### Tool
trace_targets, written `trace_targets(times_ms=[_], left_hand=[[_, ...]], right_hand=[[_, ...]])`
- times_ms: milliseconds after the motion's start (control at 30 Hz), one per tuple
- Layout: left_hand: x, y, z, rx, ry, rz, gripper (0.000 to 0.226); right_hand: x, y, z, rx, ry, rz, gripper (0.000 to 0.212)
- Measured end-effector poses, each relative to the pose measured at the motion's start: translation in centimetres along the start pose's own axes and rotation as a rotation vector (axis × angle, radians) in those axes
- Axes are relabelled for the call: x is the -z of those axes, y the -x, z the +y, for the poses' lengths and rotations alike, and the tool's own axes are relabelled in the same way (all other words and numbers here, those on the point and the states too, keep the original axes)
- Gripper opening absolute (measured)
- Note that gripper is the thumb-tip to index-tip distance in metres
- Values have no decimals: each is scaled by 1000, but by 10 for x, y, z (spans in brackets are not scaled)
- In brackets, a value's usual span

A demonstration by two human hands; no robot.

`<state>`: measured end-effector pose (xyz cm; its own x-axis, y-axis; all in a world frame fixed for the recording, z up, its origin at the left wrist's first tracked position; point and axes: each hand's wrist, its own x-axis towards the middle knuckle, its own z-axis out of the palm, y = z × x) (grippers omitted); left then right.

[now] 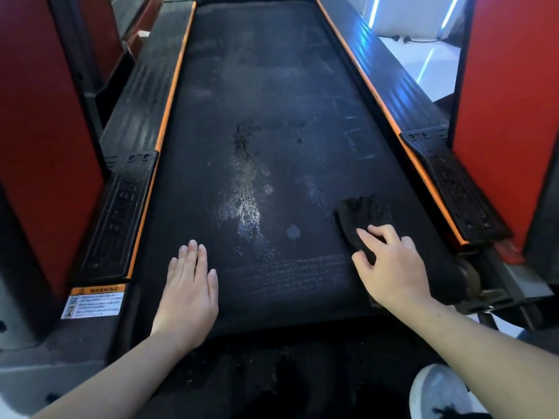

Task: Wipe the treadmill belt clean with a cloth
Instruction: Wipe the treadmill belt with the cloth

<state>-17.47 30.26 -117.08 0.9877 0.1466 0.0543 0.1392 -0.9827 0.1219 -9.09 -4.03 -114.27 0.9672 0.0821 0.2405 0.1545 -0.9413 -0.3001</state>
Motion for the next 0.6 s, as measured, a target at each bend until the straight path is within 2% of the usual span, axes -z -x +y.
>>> trace_targets(times_ms=[367, 467, 600], left_hand=[[16, 32, 7, 28, -60, -17, 55], [32, 17, 2, 30, -50, 47, 46], [36, -16, 2, 82, 40, 159, 48]], right_hand=[[32, 12, 2, -49, -123, -92, 31], [47, -3, 2, -31, -110, -121, 28], [44, -32, -3, -48, -173, -29, 31]])
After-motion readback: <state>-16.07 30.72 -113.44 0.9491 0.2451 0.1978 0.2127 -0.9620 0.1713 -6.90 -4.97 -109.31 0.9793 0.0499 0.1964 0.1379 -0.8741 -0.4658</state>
